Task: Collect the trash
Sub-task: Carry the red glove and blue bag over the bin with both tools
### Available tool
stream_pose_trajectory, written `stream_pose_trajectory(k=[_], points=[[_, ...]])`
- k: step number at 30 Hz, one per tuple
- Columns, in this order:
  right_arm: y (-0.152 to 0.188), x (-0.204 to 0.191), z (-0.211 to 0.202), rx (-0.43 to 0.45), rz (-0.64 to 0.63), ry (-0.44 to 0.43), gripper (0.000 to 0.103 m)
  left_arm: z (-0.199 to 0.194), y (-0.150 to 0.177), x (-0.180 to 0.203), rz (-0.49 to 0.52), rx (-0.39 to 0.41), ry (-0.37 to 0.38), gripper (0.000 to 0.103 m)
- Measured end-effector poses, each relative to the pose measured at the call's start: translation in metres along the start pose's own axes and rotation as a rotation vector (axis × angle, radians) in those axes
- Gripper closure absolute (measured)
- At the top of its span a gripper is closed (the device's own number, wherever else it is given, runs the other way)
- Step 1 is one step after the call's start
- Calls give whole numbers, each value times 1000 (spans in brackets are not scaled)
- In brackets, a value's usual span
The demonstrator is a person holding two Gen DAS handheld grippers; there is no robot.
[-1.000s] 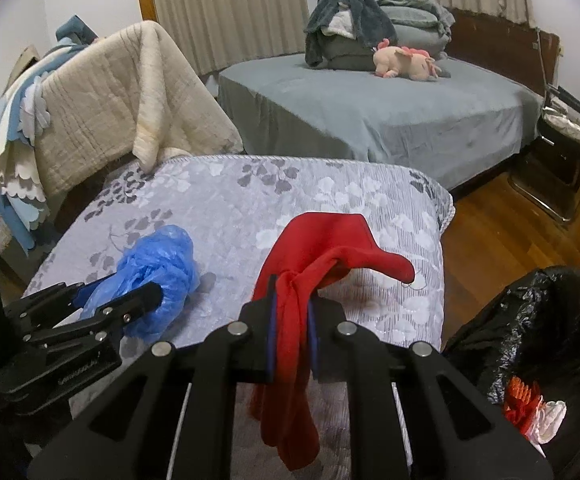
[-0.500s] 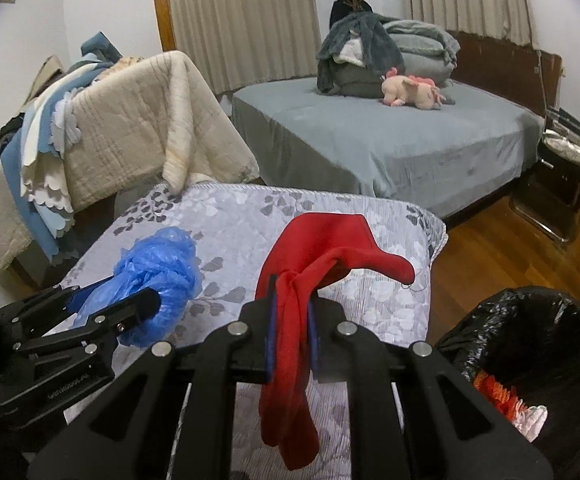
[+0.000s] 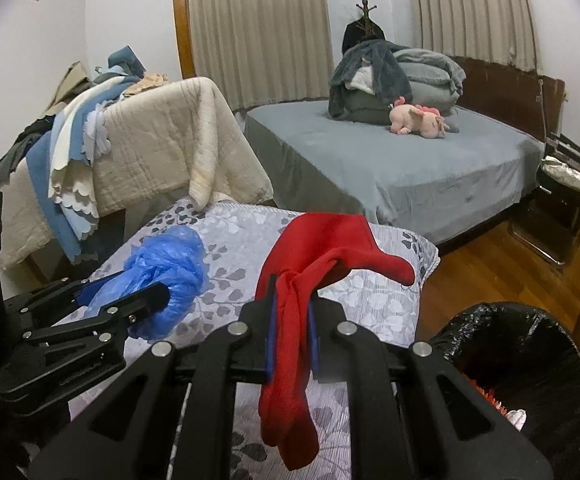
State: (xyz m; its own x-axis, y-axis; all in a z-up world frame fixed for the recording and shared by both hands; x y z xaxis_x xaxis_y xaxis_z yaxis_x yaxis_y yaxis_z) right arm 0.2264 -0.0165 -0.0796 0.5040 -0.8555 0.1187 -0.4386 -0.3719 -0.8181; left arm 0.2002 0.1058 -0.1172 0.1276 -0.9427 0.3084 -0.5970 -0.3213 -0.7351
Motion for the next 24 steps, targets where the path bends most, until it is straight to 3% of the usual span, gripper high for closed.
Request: stream_pose_trajectory(k=[24], points=[[5, 23, -98, 105, 8, 85, 91, -69, 2, 53, 61, 94, 55, 61]])
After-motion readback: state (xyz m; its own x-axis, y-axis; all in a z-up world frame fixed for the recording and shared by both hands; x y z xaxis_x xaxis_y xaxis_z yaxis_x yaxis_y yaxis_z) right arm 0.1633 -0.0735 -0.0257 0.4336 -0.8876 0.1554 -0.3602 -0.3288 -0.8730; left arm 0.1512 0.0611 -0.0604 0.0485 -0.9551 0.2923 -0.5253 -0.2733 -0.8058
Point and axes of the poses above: each gripper's, at about its wrist camera, not at the fingertips, and z roughly the way its jaws point, x to its right, y to its underside, the point moved 6 cm from there along z, roughly the way its jaws point, and after that the axes turned 13 degrees about -z, right-handed, at the moved point
